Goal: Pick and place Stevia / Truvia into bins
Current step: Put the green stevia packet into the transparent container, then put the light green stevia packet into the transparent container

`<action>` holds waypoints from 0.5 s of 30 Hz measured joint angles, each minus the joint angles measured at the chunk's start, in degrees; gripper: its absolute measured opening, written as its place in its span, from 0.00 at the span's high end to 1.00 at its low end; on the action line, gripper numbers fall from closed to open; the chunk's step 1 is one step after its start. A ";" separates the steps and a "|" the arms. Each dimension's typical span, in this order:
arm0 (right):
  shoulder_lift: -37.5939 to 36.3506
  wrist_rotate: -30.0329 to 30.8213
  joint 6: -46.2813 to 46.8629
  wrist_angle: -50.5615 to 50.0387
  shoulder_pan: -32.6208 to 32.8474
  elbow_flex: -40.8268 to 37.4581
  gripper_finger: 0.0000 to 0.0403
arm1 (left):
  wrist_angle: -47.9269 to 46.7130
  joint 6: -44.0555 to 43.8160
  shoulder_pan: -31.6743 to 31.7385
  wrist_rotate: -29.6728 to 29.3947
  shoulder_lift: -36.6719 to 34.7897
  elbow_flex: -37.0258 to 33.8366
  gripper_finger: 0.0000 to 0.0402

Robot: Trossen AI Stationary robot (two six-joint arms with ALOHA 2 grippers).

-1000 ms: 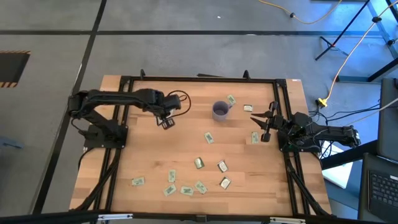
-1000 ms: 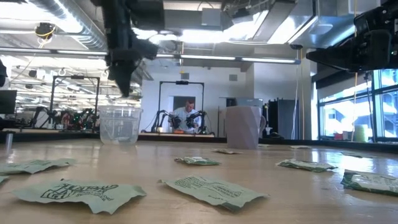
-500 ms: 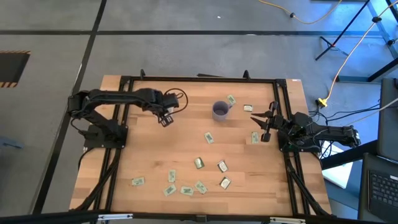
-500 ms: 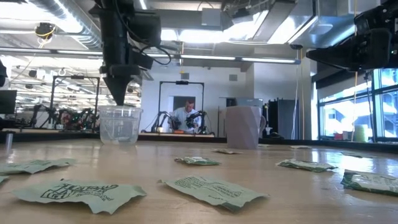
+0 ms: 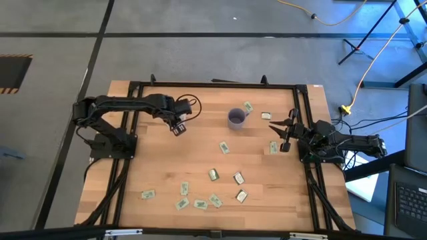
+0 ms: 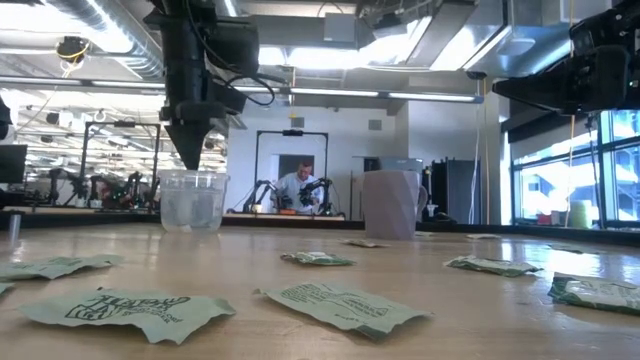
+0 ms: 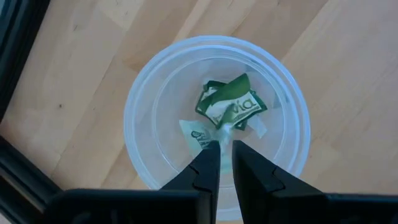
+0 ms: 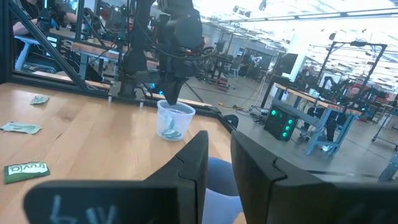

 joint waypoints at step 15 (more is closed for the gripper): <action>0.00 0.00 0.02 -0.02 -0.02 0.00 0.81 | 12.70 8.21 -2.85 4.21 -0.02 4.50 0.88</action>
